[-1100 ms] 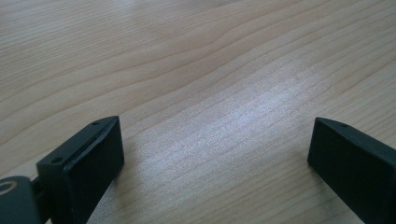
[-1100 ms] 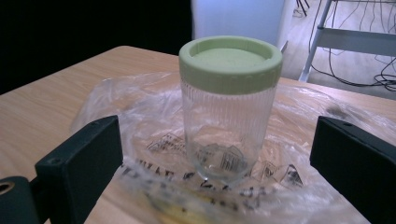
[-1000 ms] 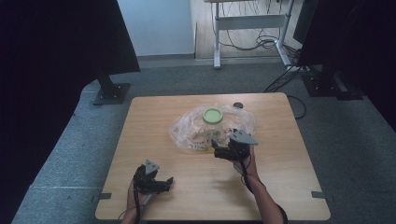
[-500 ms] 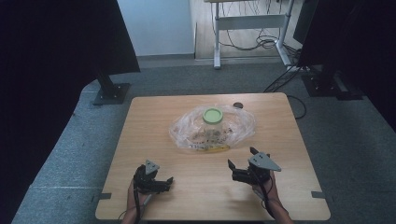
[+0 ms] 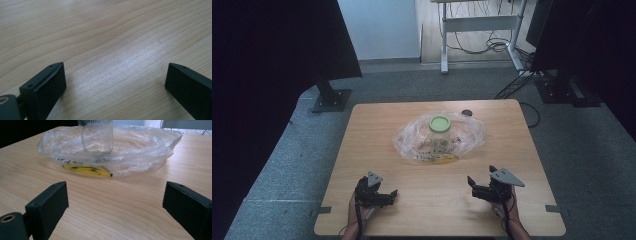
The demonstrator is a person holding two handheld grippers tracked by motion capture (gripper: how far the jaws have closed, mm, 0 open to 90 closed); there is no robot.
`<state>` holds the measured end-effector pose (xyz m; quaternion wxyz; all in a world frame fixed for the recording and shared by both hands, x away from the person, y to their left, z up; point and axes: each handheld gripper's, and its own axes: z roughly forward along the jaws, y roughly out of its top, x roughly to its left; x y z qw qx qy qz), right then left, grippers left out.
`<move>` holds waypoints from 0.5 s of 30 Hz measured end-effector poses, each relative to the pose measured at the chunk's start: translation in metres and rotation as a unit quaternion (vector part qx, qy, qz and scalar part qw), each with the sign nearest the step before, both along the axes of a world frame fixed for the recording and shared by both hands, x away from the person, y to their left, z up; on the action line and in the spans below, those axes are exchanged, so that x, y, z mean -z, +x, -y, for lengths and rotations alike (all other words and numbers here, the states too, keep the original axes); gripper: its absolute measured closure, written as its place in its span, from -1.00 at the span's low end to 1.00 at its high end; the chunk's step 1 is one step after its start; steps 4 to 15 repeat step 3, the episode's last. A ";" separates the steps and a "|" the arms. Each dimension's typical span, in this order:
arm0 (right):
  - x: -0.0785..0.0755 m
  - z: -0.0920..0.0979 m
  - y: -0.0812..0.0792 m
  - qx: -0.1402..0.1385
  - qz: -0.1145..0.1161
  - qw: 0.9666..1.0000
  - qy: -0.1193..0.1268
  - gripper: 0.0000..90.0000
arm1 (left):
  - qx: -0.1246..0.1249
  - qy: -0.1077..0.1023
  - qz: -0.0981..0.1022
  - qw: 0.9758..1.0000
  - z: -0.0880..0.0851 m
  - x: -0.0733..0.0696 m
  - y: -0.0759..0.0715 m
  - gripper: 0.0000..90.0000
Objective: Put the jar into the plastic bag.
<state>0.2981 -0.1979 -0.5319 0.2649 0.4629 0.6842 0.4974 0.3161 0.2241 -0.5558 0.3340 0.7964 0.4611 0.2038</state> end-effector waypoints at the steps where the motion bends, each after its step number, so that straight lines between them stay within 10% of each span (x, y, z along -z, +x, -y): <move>1: 0.000 0.000 0.000 -0.001 -0.002 1.000 0.003 -0.87 | 0.001 0.000 0.000 1.000 0.000 0.000 0.000 -0.93; 15: 0.001 -0.001 0.000 -0.004 -0.006 1.000 0.008 -0.89 | 0.001 0.001 0.000 1.000 0.000 0.000 0.000 -0.94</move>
